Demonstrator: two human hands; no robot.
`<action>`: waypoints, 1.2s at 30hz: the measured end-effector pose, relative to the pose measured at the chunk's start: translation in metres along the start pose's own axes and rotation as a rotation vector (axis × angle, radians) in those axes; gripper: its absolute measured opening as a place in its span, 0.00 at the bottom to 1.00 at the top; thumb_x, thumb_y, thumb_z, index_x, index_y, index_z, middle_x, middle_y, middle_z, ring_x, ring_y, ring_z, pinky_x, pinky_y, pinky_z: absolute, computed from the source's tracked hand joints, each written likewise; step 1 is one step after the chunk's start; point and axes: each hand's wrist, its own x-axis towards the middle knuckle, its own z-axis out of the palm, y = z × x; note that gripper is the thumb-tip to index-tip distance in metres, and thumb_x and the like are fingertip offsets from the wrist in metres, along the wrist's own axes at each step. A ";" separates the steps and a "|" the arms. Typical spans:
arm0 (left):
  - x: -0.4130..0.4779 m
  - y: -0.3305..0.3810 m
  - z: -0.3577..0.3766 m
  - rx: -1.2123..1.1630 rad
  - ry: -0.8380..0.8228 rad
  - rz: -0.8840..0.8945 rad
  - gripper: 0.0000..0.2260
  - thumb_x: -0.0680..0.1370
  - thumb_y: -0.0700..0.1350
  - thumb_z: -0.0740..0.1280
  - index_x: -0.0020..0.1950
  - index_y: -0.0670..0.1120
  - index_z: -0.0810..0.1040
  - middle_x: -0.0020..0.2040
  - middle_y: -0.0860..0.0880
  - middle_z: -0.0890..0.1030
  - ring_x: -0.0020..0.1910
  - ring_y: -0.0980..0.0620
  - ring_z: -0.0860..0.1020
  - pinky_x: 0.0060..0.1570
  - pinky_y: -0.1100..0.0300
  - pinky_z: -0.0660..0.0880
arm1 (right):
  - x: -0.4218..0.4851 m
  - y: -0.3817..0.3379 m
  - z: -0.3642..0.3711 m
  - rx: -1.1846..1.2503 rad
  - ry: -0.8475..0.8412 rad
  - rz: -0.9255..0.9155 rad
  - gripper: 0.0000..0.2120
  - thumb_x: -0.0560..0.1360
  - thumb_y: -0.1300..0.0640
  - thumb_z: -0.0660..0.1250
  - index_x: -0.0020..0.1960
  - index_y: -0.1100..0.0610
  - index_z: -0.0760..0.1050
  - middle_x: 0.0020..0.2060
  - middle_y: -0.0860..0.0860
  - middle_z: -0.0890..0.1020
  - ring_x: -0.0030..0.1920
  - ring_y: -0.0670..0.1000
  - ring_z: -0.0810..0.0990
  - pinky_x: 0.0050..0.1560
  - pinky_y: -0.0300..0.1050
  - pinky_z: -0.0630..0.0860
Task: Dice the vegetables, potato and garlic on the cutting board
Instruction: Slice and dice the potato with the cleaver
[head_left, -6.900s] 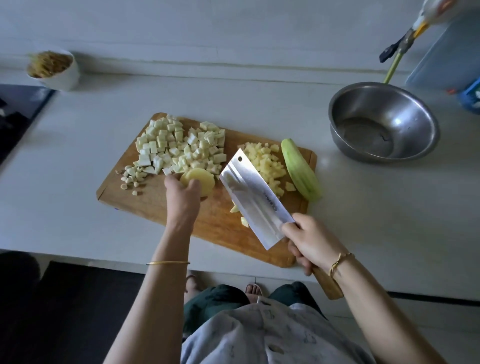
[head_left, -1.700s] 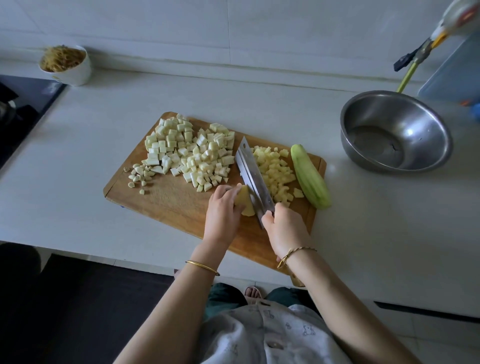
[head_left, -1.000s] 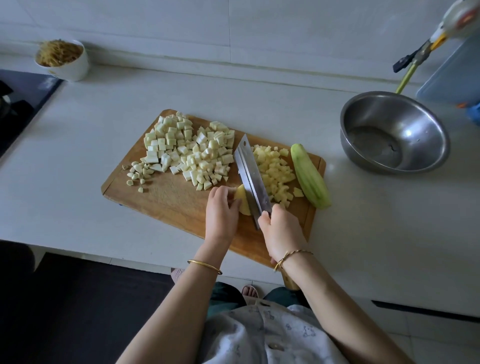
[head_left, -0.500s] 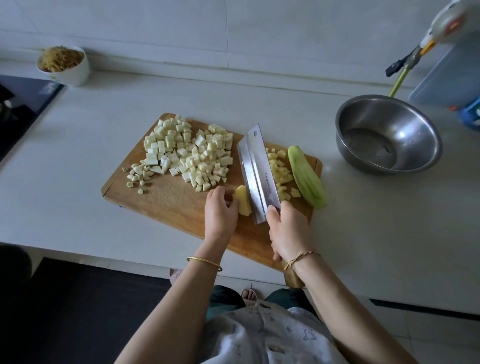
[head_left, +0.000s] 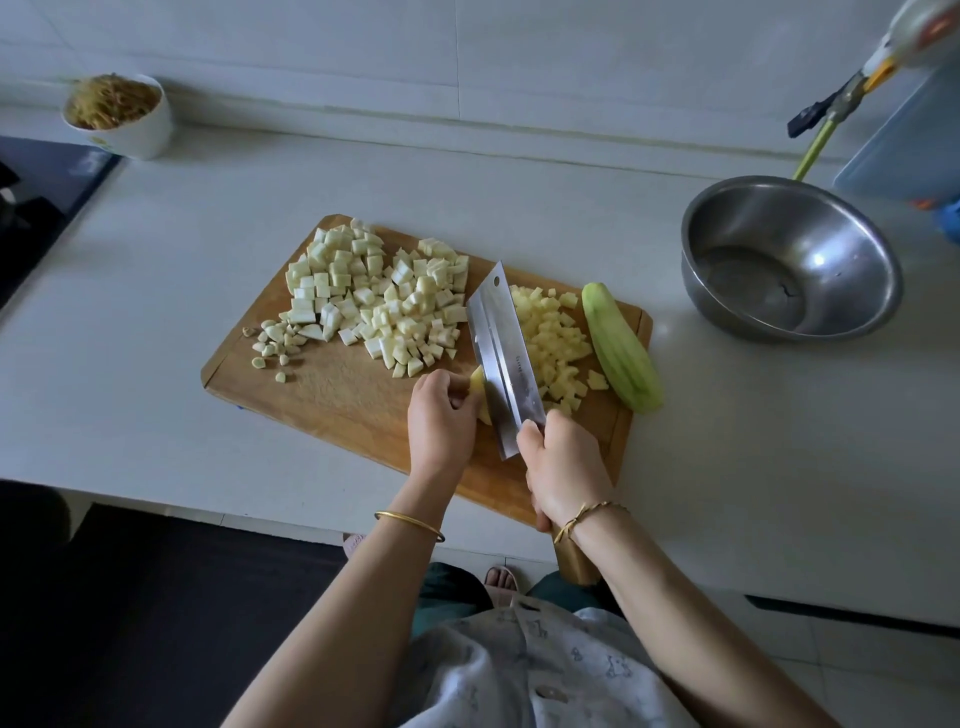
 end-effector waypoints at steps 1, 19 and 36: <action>0.000 0.000 0.000 -0.001 -0.005 -0.001 0.05 0.76 0.43 0.69 0.42 0.45 0.75 0.45 0.49 0.76 0.38 0.60 0.71 0.36 0.75 0.68 | 0.002 -0.001 0.002 -0.020 -0.001 -0.001 0.15 0.81 0.55 0.54 0.36 0.55 0.62 0.30 0.53 0.71 0.27 0.52 0.70 0.28 0.43 0.70; 0.000 0.010 -0.006 -0.006 -0.101 -0.075 0.02 0.77 0.41 0.64 0.48 0.47 0.73 0.50 0.47 0.76 0.47 0.51 0.74 0.37 0.68 0.68 | -0.001 0.001 -0.062 0.298 0.044 0.035 0.12 0.80 0.58 0.56 0.40 0.62 0.68 0.26 0.57 0.69 0.17 0.50 0.65 0.18 0.38 0.64; -0.007 0.028 0.026 0.453 -0.133 0.135 0.25 0.76 0.58 0.65 0.70 0.50 0.65 0.67 0.44 0.65 0.64 0.42 0.63 0.63 0.51 0.62 | -0.002 0.027 -0.057 0.105 0.143 -0.050 0.15 0.79 0.56 0.58 0.35 0.56 0.61 0.24 0.55 0.70 0.17 0.52 0.68 0.20 0.39 0.67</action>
